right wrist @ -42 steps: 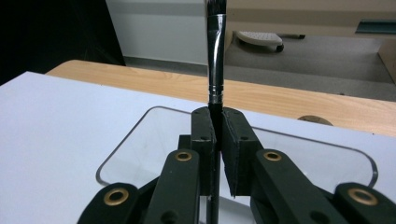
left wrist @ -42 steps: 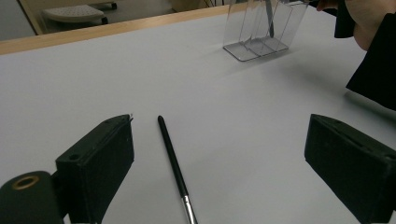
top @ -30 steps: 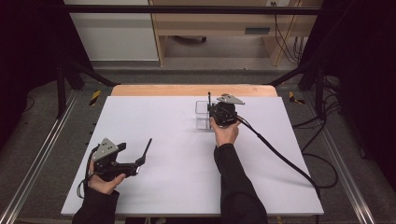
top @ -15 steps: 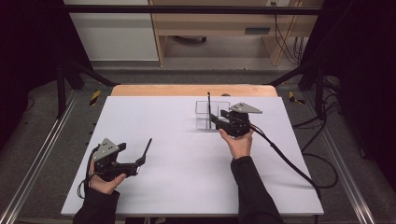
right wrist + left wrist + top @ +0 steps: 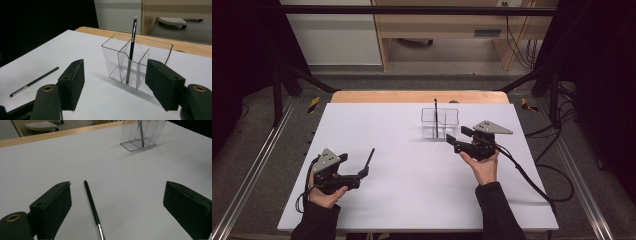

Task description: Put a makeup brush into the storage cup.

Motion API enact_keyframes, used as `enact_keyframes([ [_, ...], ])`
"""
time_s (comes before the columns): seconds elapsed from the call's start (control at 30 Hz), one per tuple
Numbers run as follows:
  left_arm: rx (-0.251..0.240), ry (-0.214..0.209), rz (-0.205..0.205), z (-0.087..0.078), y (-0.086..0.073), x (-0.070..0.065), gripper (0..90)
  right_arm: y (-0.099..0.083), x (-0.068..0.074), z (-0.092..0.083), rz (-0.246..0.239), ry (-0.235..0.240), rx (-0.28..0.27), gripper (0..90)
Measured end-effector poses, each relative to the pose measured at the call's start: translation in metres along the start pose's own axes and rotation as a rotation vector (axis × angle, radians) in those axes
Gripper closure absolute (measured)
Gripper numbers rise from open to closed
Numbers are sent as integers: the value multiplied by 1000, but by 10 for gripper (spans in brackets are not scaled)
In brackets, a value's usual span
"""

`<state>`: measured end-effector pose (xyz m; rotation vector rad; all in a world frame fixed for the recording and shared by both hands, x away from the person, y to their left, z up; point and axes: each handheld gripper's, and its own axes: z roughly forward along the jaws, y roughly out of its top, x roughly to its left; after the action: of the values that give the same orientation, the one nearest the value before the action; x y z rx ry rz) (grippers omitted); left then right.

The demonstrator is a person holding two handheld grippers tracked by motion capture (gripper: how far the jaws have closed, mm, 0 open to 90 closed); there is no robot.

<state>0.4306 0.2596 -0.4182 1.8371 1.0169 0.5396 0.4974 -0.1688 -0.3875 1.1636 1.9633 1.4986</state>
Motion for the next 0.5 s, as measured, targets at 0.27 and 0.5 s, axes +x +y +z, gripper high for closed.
enact_keyframes([
  [0.27,5,0,3,1,0,-1,74,-11,-2,-21,-8,3,13,247],
  [0.5,2,0,2,0,0,-1,73,-20,-2,-36,-17,2,20,159],
])
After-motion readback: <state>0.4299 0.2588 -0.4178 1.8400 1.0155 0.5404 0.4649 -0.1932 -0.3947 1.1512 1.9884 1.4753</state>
